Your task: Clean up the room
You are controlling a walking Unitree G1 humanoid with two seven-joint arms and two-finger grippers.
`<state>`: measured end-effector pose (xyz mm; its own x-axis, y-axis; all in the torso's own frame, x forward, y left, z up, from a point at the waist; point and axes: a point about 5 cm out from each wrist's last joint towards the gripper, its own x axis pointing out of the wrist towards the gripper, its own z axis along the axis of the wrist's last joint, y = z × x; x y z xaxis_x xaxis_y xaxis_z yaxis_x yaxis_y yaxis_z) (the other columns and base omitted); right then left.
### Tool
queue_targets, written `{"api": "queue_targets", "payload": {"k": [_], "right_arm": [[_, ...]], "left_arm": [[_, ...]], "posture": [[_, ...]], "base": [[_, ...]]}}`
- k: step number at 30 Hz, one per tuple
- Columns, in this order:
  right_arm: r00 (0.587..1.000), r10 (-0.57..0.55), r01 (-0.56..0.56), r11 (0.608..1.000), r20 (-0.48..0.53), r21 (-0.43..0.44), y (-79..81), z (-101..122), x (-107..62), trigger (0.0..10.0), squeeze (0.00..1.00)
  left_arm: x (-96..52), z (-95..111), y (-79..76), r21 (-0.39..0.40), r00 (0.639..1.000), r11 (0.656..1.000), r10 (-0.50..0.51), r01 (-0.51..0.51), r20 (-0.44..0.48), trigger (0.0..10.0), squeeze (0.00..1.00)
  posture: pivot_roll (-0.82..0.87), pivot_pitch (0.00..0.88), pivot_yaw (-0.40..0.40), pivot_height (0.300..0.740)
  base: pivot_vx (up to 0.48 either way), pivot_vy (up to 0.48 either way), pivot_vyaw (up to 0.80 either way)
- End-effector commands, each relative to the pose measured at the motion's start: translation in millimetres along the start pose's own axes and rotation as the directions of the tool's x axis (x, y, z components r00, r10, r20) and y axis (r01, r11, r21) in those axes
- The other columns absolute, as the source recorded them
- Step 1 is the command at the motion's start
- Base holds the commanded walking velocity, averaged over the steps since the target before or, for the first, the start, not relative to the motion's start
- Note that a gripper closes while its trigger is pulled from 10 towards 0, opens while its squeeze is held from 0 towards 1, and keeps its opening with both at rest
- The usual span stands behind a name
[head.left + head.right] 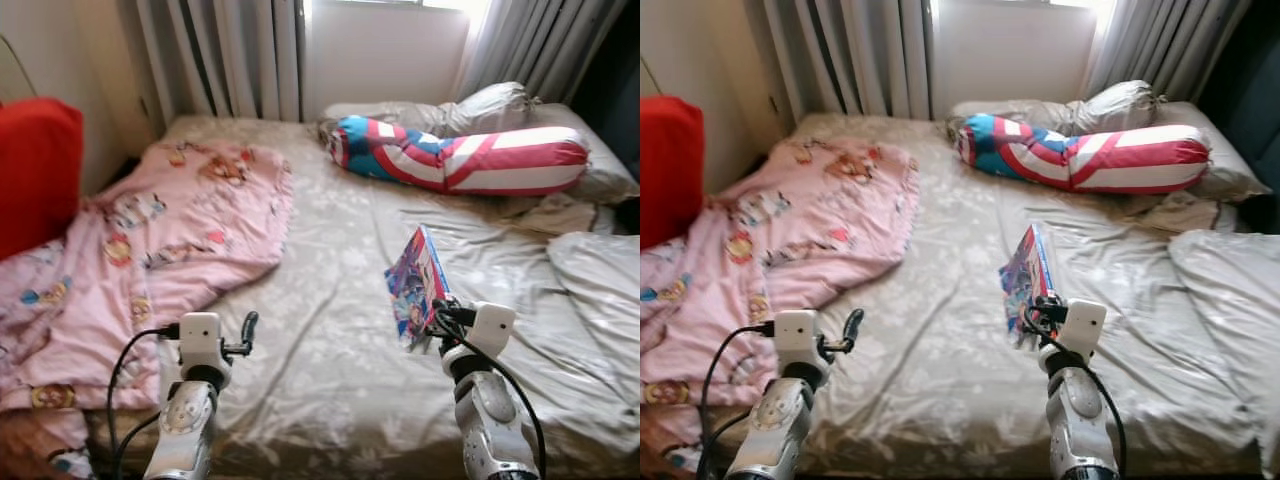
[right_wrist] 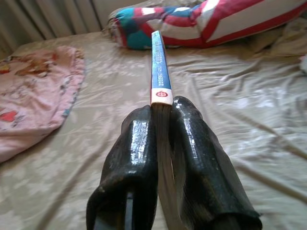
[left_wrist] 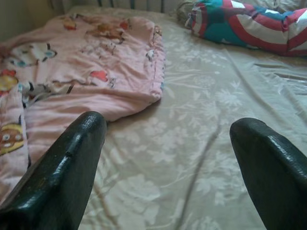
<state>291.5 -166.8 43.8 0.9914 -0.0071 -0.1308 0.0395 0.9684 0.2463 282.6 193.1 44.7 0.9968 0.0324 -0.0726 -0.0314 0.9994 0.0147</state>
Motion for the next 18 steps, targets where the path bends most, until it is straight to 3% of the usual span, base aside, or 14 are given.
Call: {"api": "queue_targets", "payload": {"k": [1,18], "right_arm": [[0.999,-0.001,0.002,1.0,0.05,-0.006,-2.0,11.4,3.2,10.0,0.0],[0.999,0.007,-0.006,1.0,0.046,-0.013,-1.6,10.4,2.7,10.0,0.0]], "left_arm": [[1.5,0.8,-10.3,-0.013,1.0,1.0,-0.028,0.028,0.003,10.0,0.0],[0.3,-0.4,-11.3,-0.019,1.0,0.999,-0.028,0.028,0.001,10.0,0.0]], "posture": [[-0.05,0.048,-0.073,0.74],[-0.05,0.052,-0.076,0.74]], "base": [[0.0,-0.345,0.0],[0.0,-0.346,0.0]]}}
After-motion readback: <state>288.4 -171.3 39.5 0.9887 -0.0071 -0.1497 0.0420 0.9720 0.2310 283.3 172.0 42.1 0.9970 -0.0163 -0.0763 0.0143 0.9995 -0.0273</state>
